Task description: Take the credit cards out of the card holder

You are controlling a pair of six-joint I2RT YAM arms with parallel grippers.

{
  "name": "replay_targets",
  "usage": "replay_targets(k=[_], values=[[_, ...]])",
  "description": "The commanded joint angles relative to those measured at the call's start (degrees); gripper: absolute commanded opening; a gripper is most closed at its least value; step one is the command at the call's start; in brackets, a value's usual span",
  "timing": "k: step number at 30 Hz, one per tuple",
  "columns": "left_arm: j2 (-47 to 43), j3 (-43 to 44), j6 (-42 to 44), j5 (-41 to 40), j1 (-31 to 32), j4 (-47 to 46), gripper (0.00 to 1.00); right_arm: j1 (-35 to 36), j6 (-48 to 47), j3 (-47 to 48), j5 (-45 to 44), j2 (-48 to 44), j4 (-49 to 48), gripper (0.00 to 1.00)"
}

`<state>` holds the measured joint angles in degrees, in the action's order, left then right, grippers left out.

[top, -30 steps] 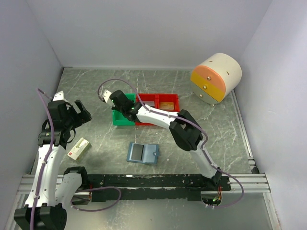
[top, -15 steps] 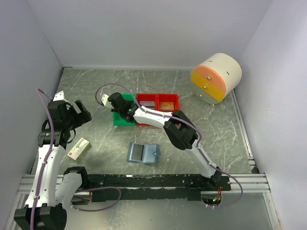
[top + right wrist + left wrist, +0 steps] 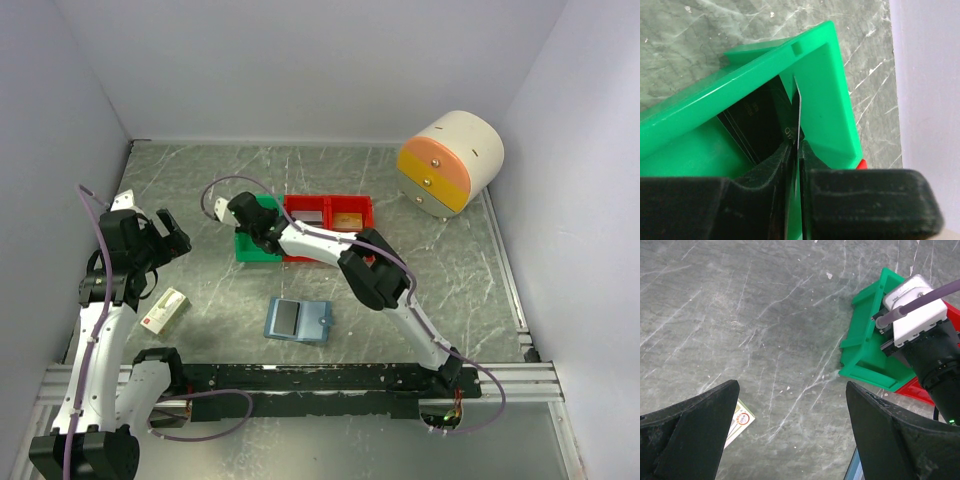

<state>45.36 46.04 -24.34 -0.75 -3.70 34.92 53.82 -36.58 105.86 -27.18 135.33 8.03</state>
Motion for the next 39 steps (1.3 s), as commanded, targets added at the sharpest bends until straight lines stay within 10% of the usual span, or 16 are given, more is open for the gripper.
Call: replay_targets(k=[1, 26, 39], values=[[-0.7, -0.1, 1.0, 1.5, -0.4, -2.0, 1.0, -0.2, -2.1, 0.1, 1.1, 1.9, -0.2, 0.11], [-0.5, -0.2, 1.3, 1.8, -0.4, -2.1, 1.0, -2.0, -14.5, -6.1, 4.9, -0.1, -6.8, 0.01], [0.1, -0.2, 1.4, 2.4, -0.4, -2.3, 1.0, -2.6, -12.6, -6.0, 4.1, -0.5, -4.0, 0.12]])
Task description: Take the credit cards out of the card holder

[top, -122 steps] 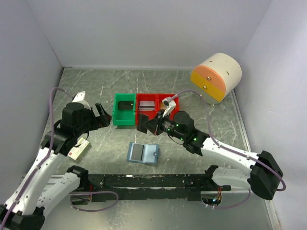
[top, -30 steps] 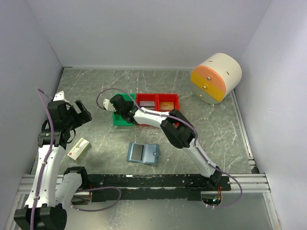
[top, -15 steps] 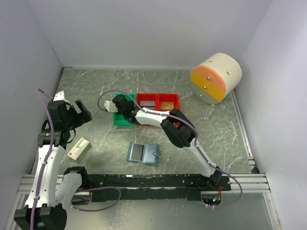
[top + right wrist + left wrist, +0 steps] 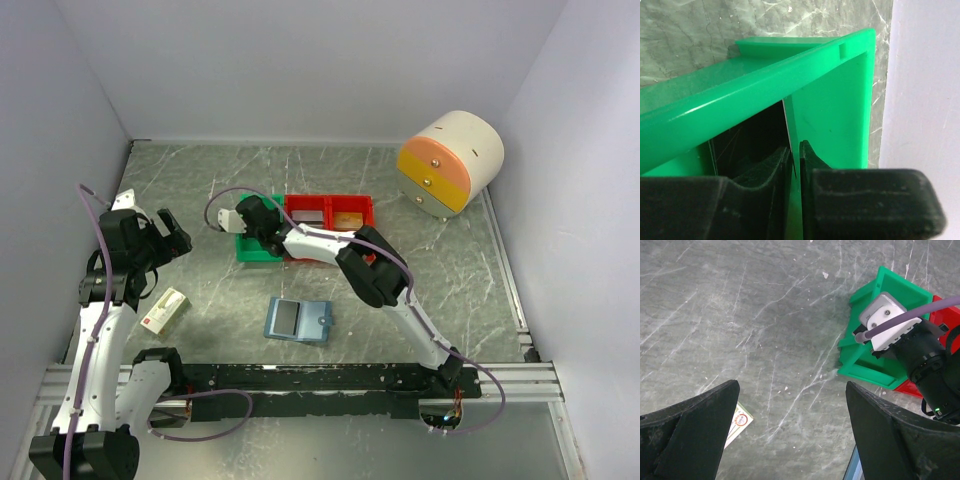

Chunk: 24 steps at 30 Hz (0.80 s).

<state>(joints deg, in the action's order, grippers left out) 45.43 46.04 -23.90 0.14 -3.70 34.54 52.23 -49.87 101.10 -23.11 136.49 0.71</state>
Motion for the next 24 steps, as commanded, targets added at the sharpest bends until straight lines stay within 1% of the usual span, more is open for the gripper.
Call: replay_targets(k=[1, 9, 12, 13, 19, 24], values=[[0.1, -0.2, 1.0, 1.5, -0.5, -1.9, 0.99, -1.0, 1.1, -1.0, 0.1, -1.8, 3.8, 0.13], [0.4, -0.2, 1.0, 1.7, -0.4, -2.0, 0.99, -1.0, 4.9, -0.5, 3.1, -5.4, 7.1, 0.18], [0.3, -0.2, 1.0, 1.8, -0.4, -2.0, 0.99, -1.0, 6.2, -0.6, 5.5, -6.8, 9.0, 0.26], [0.3, -0.3, 1.1, 1.9, -0.4, -2.1, 0.99, -1.1, 6.7, -0.7, 6.1, -7.4, 9.5, 0.26], [0.5, -0.2, 1.1, 2.1, -0.4, -2.1, 0.98, -1.2, 10.7, -1.0, 13.5, -10.7, 13.2, 0.27], [0.4, -0.3, 1.1, 2.2, -0.4, -2.1, 0.98, -2.4, 16.9, -2.5, 17.6, -13.3, 11.2, 0.27]])
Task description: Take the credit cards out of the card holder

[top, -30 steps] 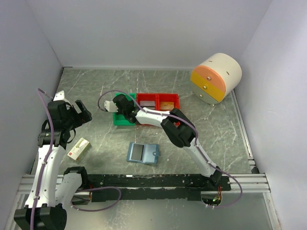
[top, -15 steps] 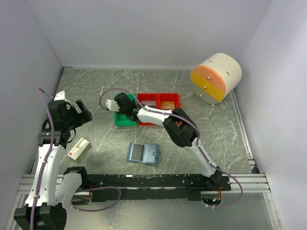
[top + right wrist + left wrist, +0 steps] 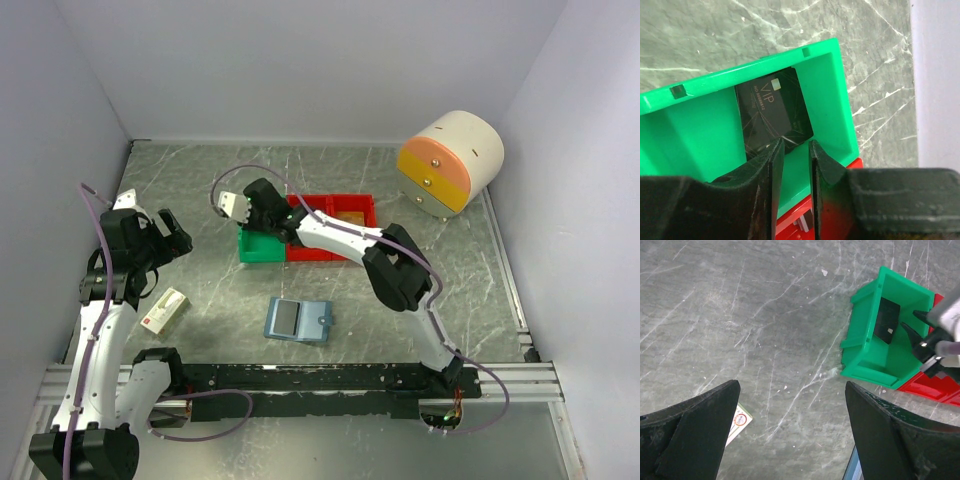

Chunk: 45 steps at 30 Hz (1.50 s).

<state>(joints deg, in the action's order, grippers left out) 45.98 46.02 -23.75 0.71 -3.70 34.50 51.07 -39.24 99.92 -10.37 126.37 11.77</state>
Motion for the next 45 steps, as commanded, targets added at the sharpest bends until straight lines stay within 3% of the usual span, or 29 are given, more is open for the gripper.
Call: replay_targets(k=[1, 5, 7, 10, 13, 20, 28, 45], values=[[-0.2, -0.3, 0.9, 1.6, -0.4, -2.1, 0.98, -1.6, 8.7, -1.2, 5.0, -3.3, -0.4, 0.27], [-0.1, -0.2, 1.0, 1.5, -0.4, -2.1, 0.98, -3.2, 26.5, 4.0, 9.5, -1.0, 4.6, 0.26], [-0.2, -0.2, 1.0, 1.4, -0.4, -2.0, 0.97, -3.3, 33.9, 6.8, 14.4, 1.0, 8.9, 0.2], [-0.4, -0.3, 0.9, 1.4, -0.4, -2.1, 0.97, -3.1, 43.7, 7.8, 15.5, 3.2, 10.6, 0.08], [-0.5, -0.2, 0.9, 1.3, -0.5, -2.1, 0.97, -2.1, 49.4, 6.9, 13.0, 4.2, 9.8, 0.07], [-0.6, -0.2, 0.9, 1.1, -0.4, -2.0, 0.97, -0.1, 55.1, 12.9, 3.7, 10.3, 14.7, 0.04], [-0.5, -0.2, 0.9, 1.1, -0.4, -2.0, 0.97, -0.1, 57.3, 13.0, -6.7, 11.6, 13.9, 0.04], [0.0, -0.3, 0.9, 1.4, -0.4, -2.0, 0.97, 0.4, 55.1, 16.8, -15.7, 16.4, 13.4, 0.05]])
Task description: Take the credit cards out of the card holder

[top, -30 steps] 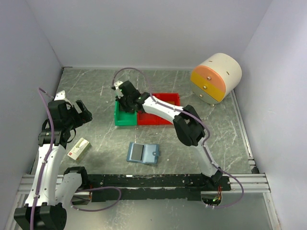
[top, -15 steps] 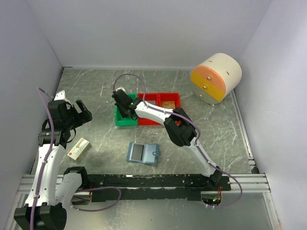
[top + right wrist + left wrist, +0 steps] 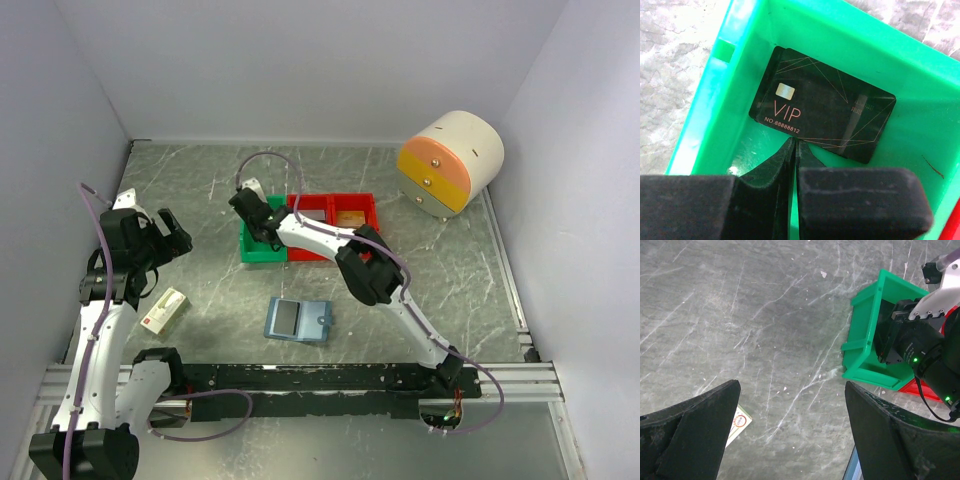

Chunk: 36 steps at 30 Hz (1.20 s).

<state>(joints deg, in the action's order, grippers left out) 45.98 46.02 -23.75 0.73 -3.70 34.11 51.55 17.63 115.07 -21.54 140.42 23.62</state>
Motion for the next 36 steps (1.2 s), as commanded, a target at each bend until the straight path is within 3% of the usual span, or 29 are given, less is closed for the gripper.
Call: replay_targets(k=[1, 8, 12, 17, 25, 32, 36], values=[[-0.1, -0.3, 1.0, 1.4, -0.4, -1.7, 0.97, 0.1, -2.5, 2.0, -4.1, 2.2, 1.6, 0.05], [0.1, -0.2, 1.0, 1.6, -0.4, -1.6, 0.99, 0.7, -4.8, 0.6, 3.6, -4.4, -0.3, 0.2], [-0.1, -0.2, 1.1, 1.6, -0.4, -1.6, 1.0, 0.8, -4.7, -5.6, 10.5, -12.3, -5.5, 0.29], [-0.1, -0.2, 1.1, 1.7, -0.4, -1.7, 1.0, 0.9, -2.3, -13.2, 12.3, -20.9, -8.9, 0.38], [0.6, -0.3, 1.3, 3.0, -0.4, -1.9, 1.0, 1.0, 10.8, -43.5, 12.9, -42.5, -25.6, 0.58], [1.1, -0.8, 2.0, 5.8, -0.4, -2.9, 0.99, 1.0, 23.3, -69.3, 19.0, -58.9, -42.7, 0.62], [2.0, -1.9, 3.0, 13.2, -0.4, -6.1, 0.99, 0.5, 23.7, -74.8, 22.0, -63.0, -43.6, 0.64]])
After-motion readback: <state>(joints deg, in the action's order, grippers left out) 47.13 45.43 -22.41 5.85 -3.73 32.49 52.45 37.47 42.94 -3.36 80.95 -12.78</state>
